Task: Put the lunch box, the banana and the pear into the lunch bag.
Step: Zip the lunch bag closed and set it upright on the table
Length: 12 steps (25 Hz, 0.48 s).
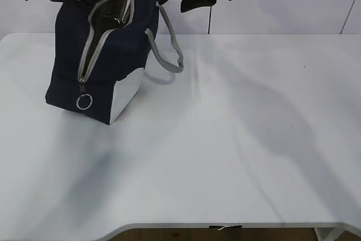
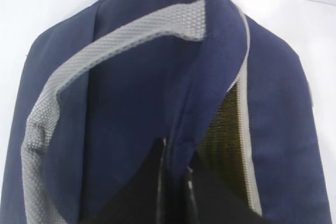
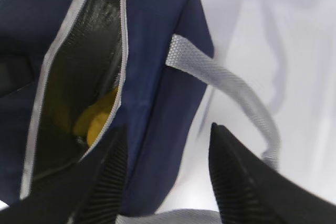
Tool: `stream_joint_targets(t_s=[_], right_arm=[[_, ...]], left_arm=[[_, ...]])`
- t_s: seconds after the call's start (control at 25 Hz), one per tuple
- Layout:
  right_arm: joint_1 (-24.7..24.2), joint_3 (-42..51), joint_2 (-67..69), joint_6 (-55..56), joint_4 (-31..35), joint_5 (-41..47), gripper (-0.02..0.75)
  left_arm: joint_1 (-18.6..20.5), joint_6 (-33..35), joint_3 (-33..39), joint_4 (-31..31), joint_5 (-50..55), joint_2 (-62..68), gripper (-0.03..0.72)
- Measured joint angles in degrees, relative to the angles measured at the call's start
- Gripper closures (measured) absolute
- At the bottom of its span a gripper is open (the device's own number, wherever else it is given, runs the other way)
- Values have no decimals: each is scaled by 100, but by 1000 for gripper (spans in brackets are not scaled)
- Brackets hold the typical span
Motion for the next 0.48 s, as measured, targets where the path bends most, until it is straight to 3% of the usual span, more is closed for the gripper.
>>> stream_joint_targets(t_s=[0.2,0.48], right_arm=[[-38,-23,280,51,756,-155,332],[-38,-35,580,51,1335,-518,333]], left_arm=[[0,0,0,0,0,0,686],[0,0,0,0,0,0,686]])
